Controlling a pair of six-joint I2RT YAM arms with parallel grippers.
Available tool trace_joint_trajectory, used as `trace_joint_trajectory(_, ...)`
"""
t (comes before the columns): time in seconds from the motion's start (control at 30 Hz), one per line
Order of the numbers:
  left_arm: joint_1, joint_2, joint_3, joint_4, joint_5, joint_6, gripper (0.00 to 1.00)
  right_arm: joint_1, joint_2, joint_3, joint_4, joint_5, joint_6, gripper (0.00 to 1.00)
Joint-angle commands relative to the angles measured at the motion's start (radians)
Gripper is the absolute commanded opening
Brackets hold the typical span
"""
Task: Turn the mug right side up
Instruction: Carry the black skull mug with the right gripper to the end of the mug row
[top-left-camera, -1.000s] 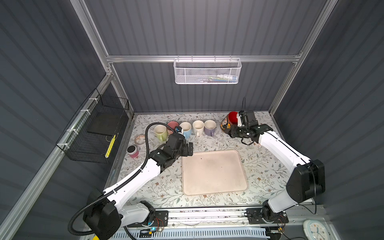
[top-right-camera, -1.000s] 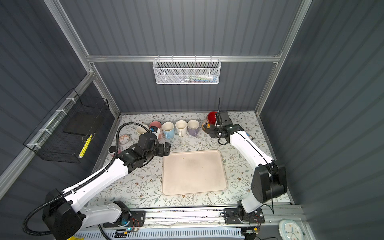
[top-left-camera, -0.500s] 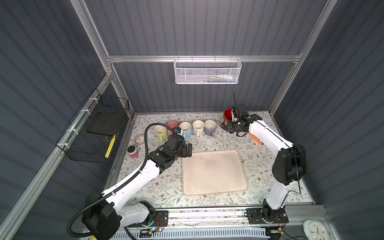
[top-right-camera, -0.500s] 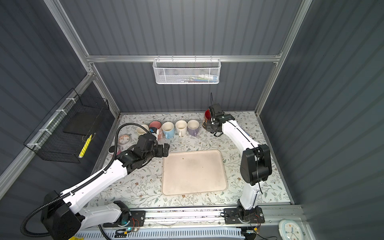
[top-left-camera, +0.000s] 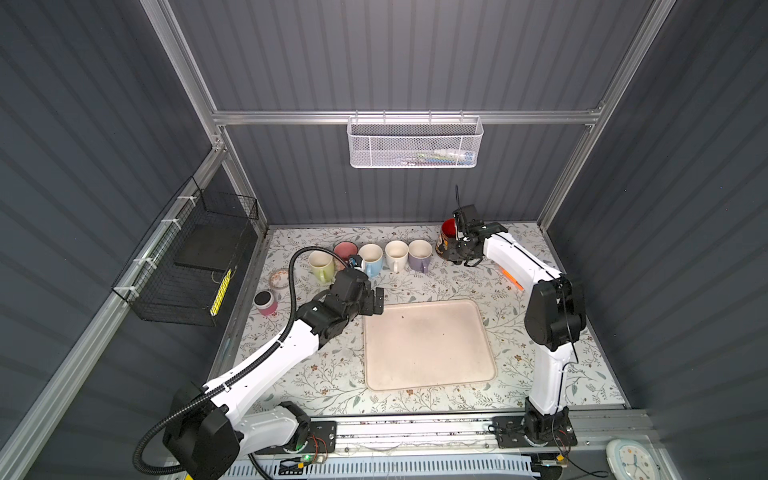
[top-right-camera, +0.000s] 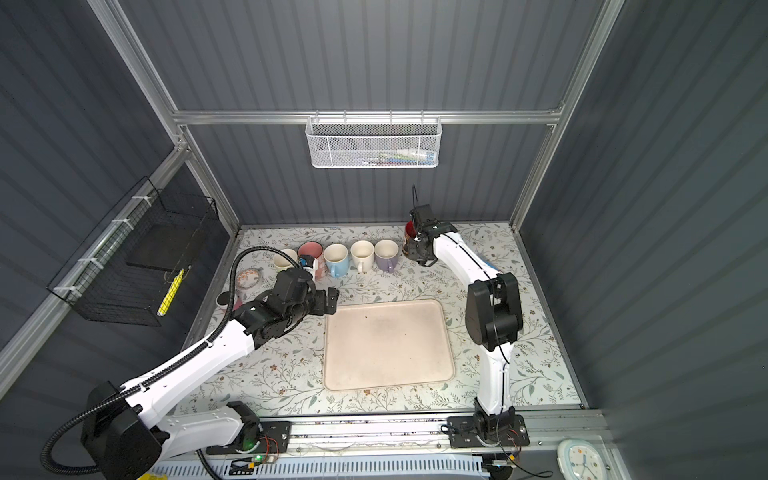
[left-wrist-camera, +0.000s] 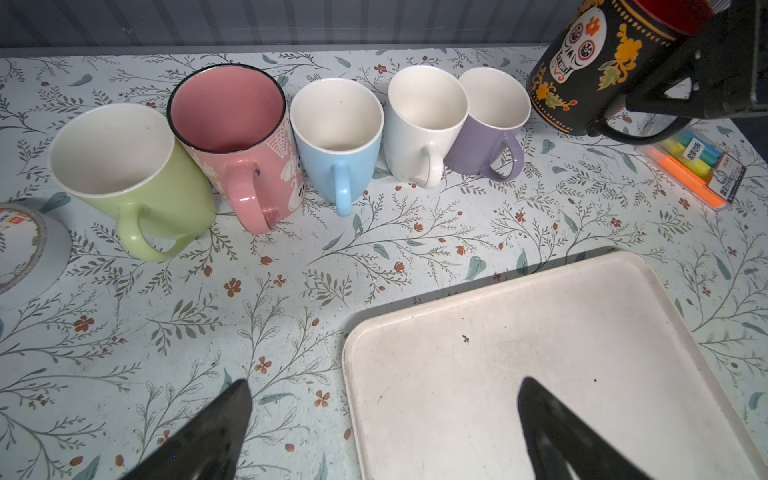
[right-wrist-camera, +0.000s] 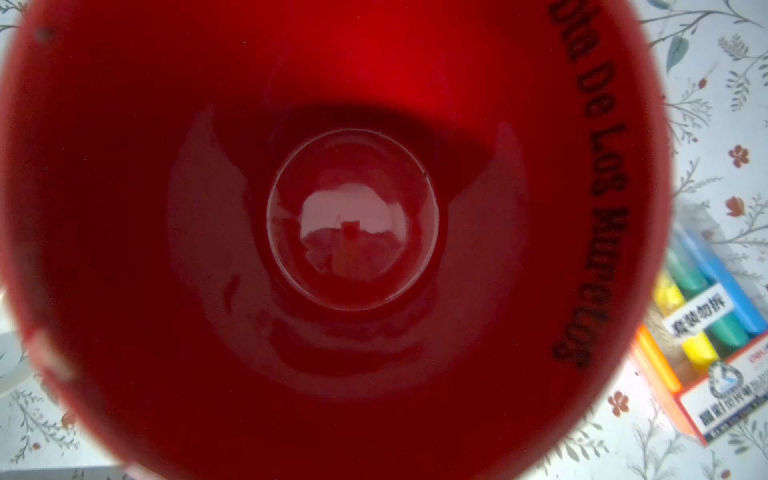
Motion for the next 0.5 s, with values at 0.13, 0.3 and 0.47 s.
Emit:
trace_joint_trajectory(0.13, -0.003, 0.006, -0.008, -0.006, -0.001, 0.016, 1.00, -0.006, 0.066, 0.146, 0.050, 0.027, -0.014, 0.00)
trace_joint_trajectory(0.3, -0.003, 0.015, -0.005, -0.006, 0.001, 0.016, 1.00, -0.010, 0.103, 0.170, 0.051, 0.022, -0.013, 0.00)
trace_joint_trajectory(0.47, -0.003, 0.025, -0.002, -0.006, 0.002, 0.018, 1.00, -0.010, 0.128, 0.182, 0.048, 0.020, -0.016, 0.00)
